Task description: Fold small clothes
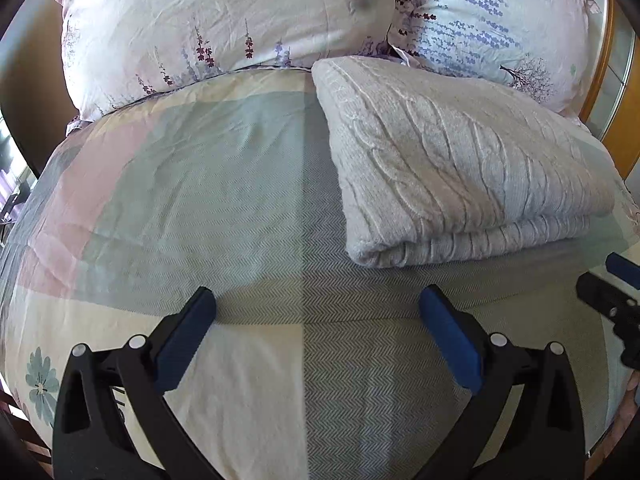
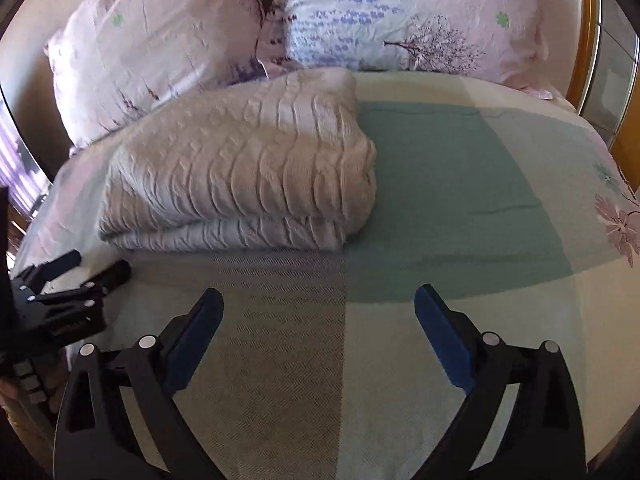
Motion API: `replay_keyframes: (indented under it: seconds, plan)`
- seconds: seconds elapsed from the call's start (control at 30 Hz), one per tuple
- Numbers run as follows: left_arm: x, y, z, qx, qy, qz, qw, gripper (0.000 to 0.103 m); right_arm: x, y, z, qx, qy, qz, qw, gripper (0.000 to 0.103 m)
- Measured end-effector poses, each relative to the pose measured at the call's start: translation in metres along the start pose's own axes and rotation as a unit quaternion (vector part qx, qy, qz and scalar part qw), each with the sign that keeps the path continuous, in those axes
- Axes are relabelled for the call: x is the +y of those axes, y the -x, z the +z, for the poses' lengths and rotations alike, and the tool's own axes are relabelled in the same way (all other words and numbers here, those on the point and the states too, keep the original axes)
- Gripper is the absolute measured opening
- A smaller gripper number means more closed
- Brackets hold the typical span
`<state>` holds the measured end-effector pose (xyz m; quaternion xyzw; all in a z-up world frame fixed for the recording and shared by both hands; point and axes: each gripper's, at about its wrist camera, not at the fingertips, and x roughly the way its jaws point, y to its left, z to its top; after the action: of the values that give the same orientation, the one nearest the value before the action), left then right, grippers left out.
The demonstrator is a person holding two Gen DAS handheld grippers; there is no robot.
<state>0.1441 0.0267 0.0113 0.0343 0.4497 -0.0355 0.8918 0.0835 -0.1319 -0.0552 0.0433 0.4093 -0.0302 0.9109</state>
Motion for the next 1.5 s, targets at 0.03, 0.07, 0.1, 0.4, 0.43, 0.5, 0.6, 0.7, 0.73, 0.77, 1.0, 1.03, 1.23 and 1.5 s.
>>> replay_keyframes:
  seconds: [0.03, 0.07, 0.1, 0.4, 0.43, 0.5, 0.6, 0.7, 0.73, 0.77, 1.0, 1.03, 1.23, 1.5]
  plan:
    - [0.000, 0.000, 0.000, 0.000, 0.000, 0.000, 1.0000, 0.101, 0.005, -0.009, 0.002, 0.008, 0.000, -0.002, 1.000, 0.102]
    - [0.000, 0.000, 0.000, 0.000, 0.000, -0.001, 1.0000, 0.101, 0.008, -0.010, 0.000, -0.001, 0.009, -0.009, 1.000, 0.102]
    - [0.000, 0.000, 0.000, -0.001, 0.000, -0.001, 1.0000, 0.101, 0.011, -0.012, -0.001, 0.001, 0.014, -0.018, 1.000, 0.102]
    - [0.000, 0.000, 0.000, -0.001, -0.001, -0.001, 1.0000, 0.101, 0.018, -0.008, -0.010, -0.014, 0.022, -0.050, 0.998, 0.102]
    - [0.000, 0.000, 0.000, -0.001, -0.001, -0.001, 1.0000, 0.101, 0.018, -0.008, -0.011, -0.015, 0.023, -0.051, 0.998, 0.102]
    - [0.000, 0.000, 0.000, -0.001, -0.001, -0.001, 1.0000, 0.101, 0.018, -0.010, -0.009, -0.015, 0.023, -0.050, 0.998, 0.102]
    - [0.000, 0.000, 0.000, -0.001, 0.000, -0.001, 1.0000, 0.101, 0.018, -0.010, -0.009, -0.015, 0.023, -0.050, 0.998, 0.102]
    - [0.000, 0.000, 0.000, -0.001, 0.000, -0.001, 1.0000, 0.101, 0.018, -0.010, -0.009, -0.015, 0.024, -0.050, 0.998, 0.102]
    - [0.000, 0.000, 0.000, -0.001, 0.000, -0.001, 1.0000, 0.101, 0.018, -0.010, -0.009, -0.015, 0.024, -0.050, 0.998, 0.102]
    - [0.000, 0.000, 0.000, -0.001, 0.000, -0.001, 1.0000, 0.101, 0.018, -0.009, -0.009, -0.015, 0.024, -0.050, 0.998, 0.102]
    - [-0.001, 0.000, 0.001, -0.001, 0.000, -0.001, 1.0000, 0.101, 0.018, -0.010, -0.009, -0.015, 0.024, -0.050, 0.998, 0.102]
    - [-0.001, 0.000, 0.000, -0.001, 0.000, -0.001, 1.0000, 0.101, 0.018, -0.010, -0.009, -0.015, 0.023, -0.050, 0.998, 0.102]
    - [0.000, 0.000, 0.001, -0.001, 0.000, 0.000, 1.0000, 0.101, 0.018, -0.010, -0.009, -0.015, 0.023, -0.050, 0.998, 0.102]
    - [0.000, 0.000, 0.001, -0.001, 0.000, -0.001, 1.0000, 0.101, 0.018, -0.010, -0.009, -0.015, 0.023, -0.050, 0.998, 0.102]
